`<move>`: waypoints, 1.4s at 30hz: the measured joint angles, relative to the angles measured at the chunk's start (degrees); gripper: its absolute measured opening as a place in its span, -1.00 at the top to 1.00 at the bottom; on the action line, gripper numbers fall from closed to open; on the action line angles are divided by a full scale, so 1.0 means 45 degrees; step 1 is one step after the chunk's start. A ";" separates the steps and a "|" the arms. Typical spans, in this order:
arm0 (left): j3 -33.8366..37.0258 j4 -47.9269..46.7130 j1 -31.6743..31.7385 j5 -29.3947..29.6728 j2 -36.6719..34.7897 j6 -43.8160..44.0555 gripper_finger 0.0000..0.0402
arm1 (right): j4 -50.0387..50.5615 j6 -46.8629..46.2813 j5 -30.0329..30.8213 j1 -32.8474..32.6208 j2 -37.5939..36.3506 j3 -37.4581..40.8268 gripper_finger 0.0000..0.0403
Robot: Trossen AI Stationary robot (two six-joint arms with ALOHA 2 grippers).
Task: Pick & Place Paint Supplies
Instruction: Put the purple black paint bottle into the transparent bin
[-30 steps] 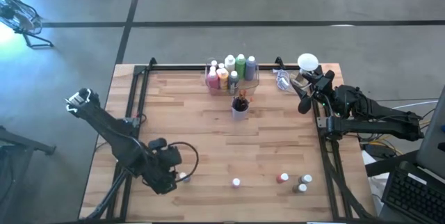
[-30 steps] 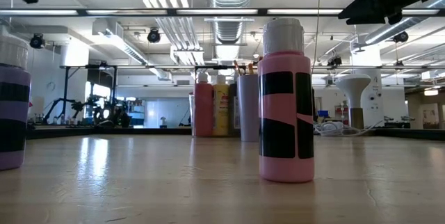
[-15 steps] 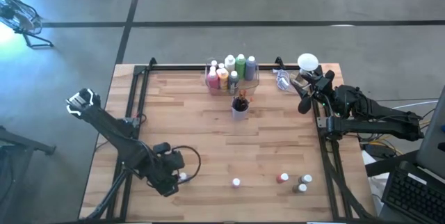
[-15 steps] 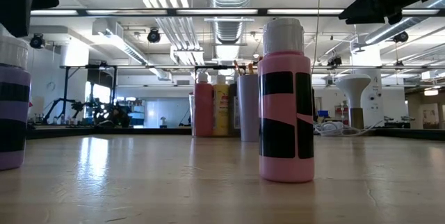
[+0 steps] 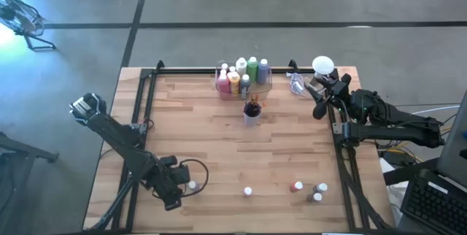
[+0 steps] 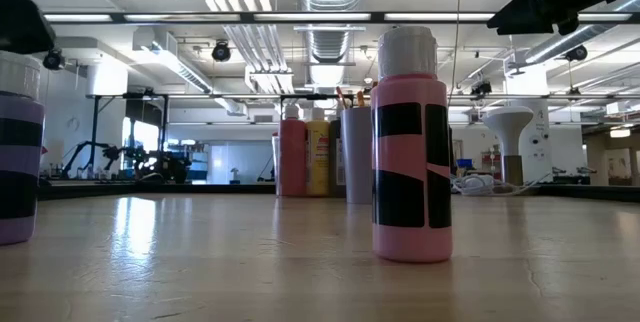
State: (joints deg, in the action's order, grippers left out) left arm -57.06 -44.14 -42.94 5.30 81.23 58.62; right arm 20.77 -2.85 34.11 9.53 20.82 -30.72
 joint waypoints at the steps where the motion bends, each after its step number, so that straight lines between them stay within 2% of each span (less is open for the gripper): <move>1: 0.0147 0.0054 -0.0045 -0.0006 0.0000 0.0066 -0.05 | -0.0004 -0.0010 0.0000 0.0002 0.0000 -0.0004 -0.19; 13: 0.3101 0.4106 -0.0223 0.0099 0.0000 -0.0016 -0.05 | -0.0004 -0.0001 0.0000 0.0002 0.0000 -0.0002 -0.39; 17: 0.4013 0.5524 -0.0282 0.0712 0.0007 -0.0160 -0.05 | -0.0004 -0.0001 0.0000 0.0000 0.0000 -0.0004 -0.46; 21: 0.4733 0.7298 -0.0406 0.1686 0.0236 -0.1133 -0.05 | -0.0004 0.0004 0.0000 -0.0003 0.0000 -0.0004 -0.52; 25: 0.4780 0.8213 -0.0437 0.1888 0.0785 -0.1757 -0.05 | -0.0004 -0.0001 0.0000 0.0002 0.0000 -0.0004 -0.59; 30: 0.4238 0.8287 -0.0461 0.1977 0.1537 -0.2352 -0.05 | -0.0001 -0.0001 0.0000 0.0000 0.0000 -0.0004 -0.67; 42: 0.3973 0.8291 -0.0451 0.4062 0.2001 -0.2896 -0.05 | -0.0004 -0.0001 0.0000 0.0001 0.0000 -0.0003 -0.79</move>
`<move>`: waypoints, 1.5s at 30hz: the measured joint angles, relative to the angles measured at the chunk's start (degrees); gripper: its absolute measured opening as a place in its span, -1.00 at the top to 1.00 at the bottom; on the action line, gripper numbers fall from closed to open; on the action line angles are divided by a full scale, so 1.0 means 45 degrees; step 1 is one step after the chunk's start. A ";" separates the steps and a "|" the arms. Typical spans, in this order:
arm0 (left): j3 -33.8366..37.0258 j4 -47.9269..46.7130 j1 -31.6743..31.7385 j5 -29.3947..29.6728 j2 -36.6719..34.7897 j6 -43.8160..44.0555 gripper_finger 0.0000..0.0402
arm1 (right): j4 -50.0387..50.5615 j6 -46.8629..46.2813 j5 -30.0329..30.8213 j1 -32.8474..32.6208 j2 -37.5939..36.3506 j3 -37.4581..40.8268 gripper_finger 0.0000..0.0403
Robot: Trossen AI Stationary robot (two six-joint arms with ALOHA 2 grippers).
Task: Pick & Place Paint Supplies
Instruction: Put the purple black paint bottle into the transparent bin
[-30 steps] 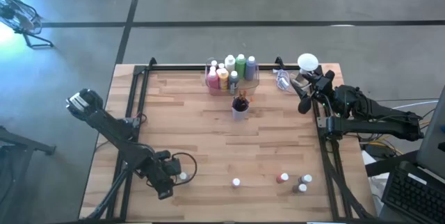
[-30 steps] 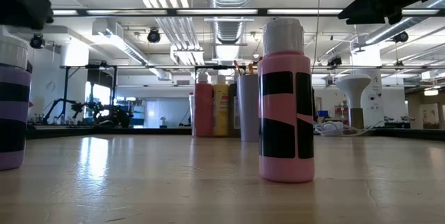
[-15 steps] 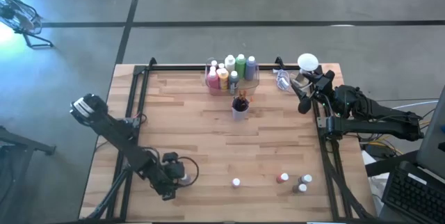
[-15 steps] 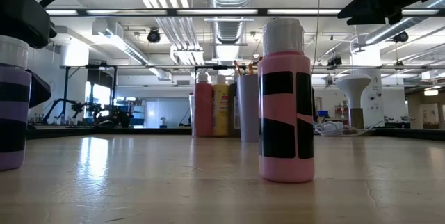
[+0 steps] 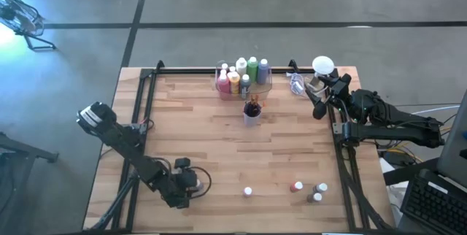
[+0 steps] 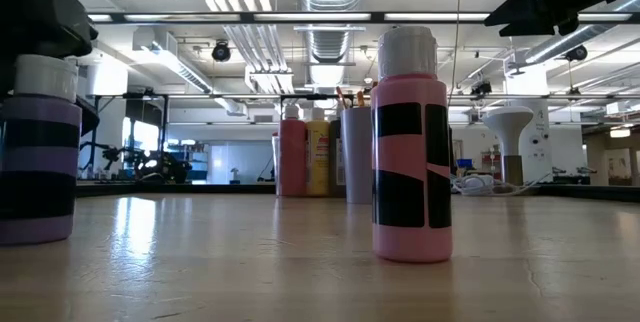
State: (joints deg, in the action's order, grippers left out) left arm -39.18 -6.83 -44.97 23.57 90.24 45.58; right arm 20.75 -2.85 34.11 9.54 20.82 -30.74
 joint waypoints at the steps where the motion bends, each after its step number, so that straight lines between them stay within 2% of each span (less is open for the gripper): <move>1: 0.0000 0.0035 0.0000 0.0014 0.0000 -0.0005 -0.05 | 0.0004 0.0000 0.0000 -0.0004 0.0000 -0.0001 -0.78; 8: 0.0000 0.0939 0.0000 0.0042 0.0000 -0.0685 -0.05 | 0.0000 -0.0009 0.0000 -0.0001 0.0000 0.0001 -0.68; 18: 0.0015 0.1161 0.0000 0.1010 0.0000 -0.1507 -0.03 | 0.0000 0.0000 0.0000 -0.0004 0.0000 0.0003 -0.53; 23: 0.0019 0.1152 0.0060 0.1197 0.0000 -0.1781 0.15 | 0.0004 0.0002 0.0000 -0.0001 0.0000 -0.0001 -0.46; 27: 0.0024 0.1194 0.0352 0.2022 0.0000 -0.2120 0.35 | 0.0001 0.0000 0.0000 -0.0004 0.0000 0.0003 -0.41; 30: 0.0024 0.1393 0.0911 0.2970 0.0000 -0.2076 0.41 | 0.0005 -0.0014 0.0000 0.0001 0.0000 -0.0001 -0.38; 32: 0.0000 0.1521 0.1486 0.2987 0.0000 -0.2155 0.40 | 0.0002 0.0000 0.0000 0.0000 0.0000 0.0001 -0.36; 37: 0.0000 0.2523 0.3622 0.1335 0.0000 -0.3286 0.38 | 0.0000 -0.0001 0.0000 -0.0003 0.0000 -0.0001 -0.30; 45: -0.0028 0.5816 0.6969 -0.1793 0.0000 -0.5818 0.38 | 0.0003 0.0003 0.0000 0.0000 -0.0001 0.0000 -0.19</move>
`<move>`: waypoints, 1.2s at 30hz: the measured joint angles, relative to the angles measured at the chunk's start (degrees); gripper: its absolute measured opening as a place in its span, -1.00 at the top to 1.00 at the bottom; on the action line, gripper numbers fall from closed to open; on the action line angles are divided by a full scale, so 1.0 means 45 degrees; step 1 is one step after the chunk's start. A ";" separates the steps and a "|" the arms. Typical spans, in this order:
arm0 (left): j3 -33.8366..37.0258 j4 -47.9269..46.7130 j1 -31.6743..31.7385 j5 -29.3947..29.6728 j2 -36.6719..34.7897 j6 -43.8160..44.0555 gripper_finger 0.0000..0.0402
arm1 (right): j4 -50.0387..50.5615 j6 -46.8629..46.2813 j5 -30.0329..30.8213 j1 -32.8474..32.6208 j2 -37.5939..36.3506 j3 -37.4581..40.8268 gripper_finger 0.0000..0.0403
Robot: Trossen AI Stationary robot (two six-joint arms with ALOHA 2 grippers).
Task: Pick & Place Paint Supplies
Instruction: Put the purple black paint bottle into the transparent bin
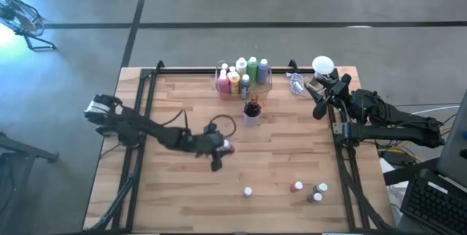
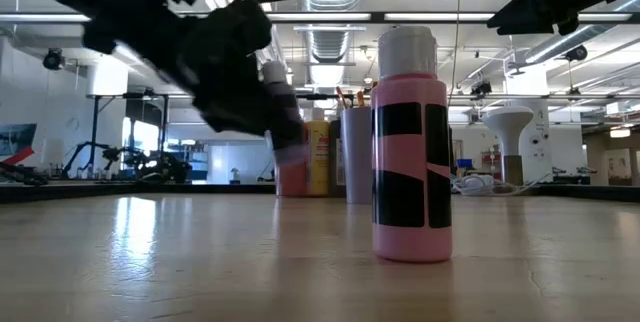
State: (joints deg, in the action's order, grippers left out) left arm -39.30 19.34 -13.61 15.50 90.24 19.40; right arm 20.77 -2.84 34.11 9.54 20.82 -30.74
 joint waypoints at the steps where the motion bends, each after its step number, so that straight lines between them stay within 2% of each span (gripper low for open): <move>1: -0.0072 0.0170 0.0273 -0.0320 0.0000 -0.0143 0.38 | -0.0003 -0.0004 0.0000 -0.0002 0.0001 0.0003 -0.18; 7: -0.1096 0.0135 0.0587 -0.1019 0.0534 -0.1048 0.38 | -0.0002 -0.0016 0.0000 -0.0004 0.0001 0.0001 -0.13; 10: -0.2118 -0.0020 0.0511 -0.1573 0.1487 -0.1377 0.38 | 0.0002 -0.0009 0.0000 -0.0004 0.0001 0.0004 -0.12; 14: -0.3925 -0.1435 0.0517 -0.1773 0.3028 -0.1964 0.38 | -0.0003 -0.0003 0.0000 -0.0001 0.0001 0.0002 -0.12; 23: -0.6890 -0.2061 0.0526 -0.2172 0.5234 -0.2589 0.38 | -0.0003 -0.0009 0.0000 -0.0004 0.0001 0.0002 -0.26; 36: -0.9211 -0.3535 0.0540 -0.2564 0.7052 -0.2183 0.38 | 0.0001 -0.0003 0.0000 -0.0004 0.0001 -0.0001 -0.46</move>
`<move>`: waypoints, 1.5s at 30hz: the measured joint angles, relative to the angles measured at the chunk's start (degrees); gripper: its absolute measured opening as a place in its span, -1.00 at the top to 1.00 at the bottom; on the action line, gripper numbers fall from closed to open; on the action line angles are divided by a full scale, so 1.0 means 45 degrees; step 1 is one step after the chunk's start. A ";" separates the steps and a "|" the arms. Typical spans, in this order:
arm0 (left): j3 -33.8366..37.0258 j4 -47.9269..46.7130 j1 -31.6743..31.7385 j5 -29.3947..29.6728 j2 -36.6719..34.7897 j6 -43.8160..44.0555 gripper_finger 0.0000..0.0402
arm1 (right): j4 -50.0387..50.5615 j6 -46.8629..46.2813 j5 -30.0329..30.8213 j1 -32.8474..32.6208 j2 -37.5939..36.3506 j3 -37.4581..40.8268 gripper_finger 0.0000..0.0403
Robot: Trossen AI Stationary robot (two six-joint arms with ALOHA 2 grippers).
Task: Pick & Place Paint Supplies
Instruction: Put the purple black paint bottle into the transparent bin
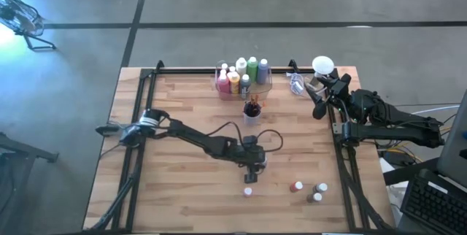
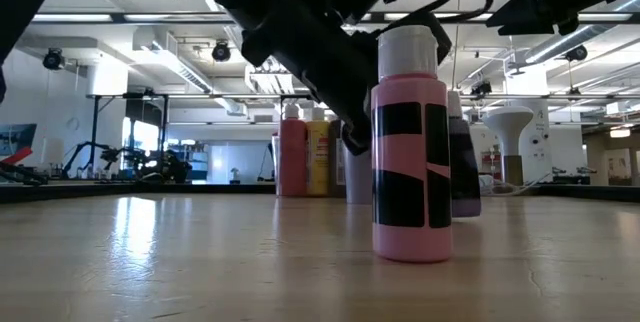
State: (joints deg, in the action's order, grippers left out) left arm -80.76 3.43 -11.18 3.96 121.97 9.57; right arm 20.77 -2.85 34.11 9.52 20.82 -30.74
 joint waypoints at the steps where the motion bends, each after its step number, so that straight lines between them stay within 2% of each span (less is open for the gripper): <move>1: -0.0026 -0.0011 0.0000 -0.0003 0.0038 0.0007 0.38 | -0.0004 -0.0010 0.0000 0.0004 0.0000 0.0001 -0.47; 9: -0.0008 -0.0111 0.0000 0.0006 0.0025 0.0139 0.34 | -0.0005 -0.0004 0.0000 0.0000 0.0000 0.0002 -0.59; 21: -0.0206 -0.0232 0.0034 -0.0058 0.0006 -0.0250 -0.02 | -0.0005 0.0000 0.0000 0.0000 0.0000 0.0000 -0.77; 26: -0.0431 -0.0571 0.0043 -0.0087 -0.0006 -0.0261 -0.13 | -0.0005 0.0000 0.0000 0.0002 0.0000 0.0000 -0.79; 29: -0.0794 -0.1669 0.0044 -0.0101 -0.0060 -0.0267 -0.14 | -0.0005 -0.0001 0.0000 0.0003 0.0000 0.0004 -0.76; 32: -0.1508 -0.3728 0.0044 -0.0101 -0.0303 -0.0275 -0.14 | -0.0005 -0.0012 0.0000 0.0001 0.0000 0.0002 -0.72; 38: -0.2109 -0.6826 0.0001 -0.0074 -0.1220 -0.0595 -0.14 | -0.0005 0.0003 -0.0001 0.0004 -0.0005 0.0000 -0.62; 41: -0.1444 -0.7031 -0.0019 0.0026 -0.2219 -0.0578 -0.12 | -0.0005 0.0039 0.0005 0.0005 -0.0003 0.0000 -0.58; 45: 0.0405 -0.6666 -0.0042 0.0253 -0.4192 -0.0448 -0.09 | -0.0009 0.0048 0.0003 0.0005 -0.0008 0.0003 -0.52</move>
State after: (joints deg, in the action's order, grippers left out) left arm -78.94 -26.57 -11.37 5.10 103.10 7.56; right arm 20.73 -2.64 34.12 9.54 20.78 -30.73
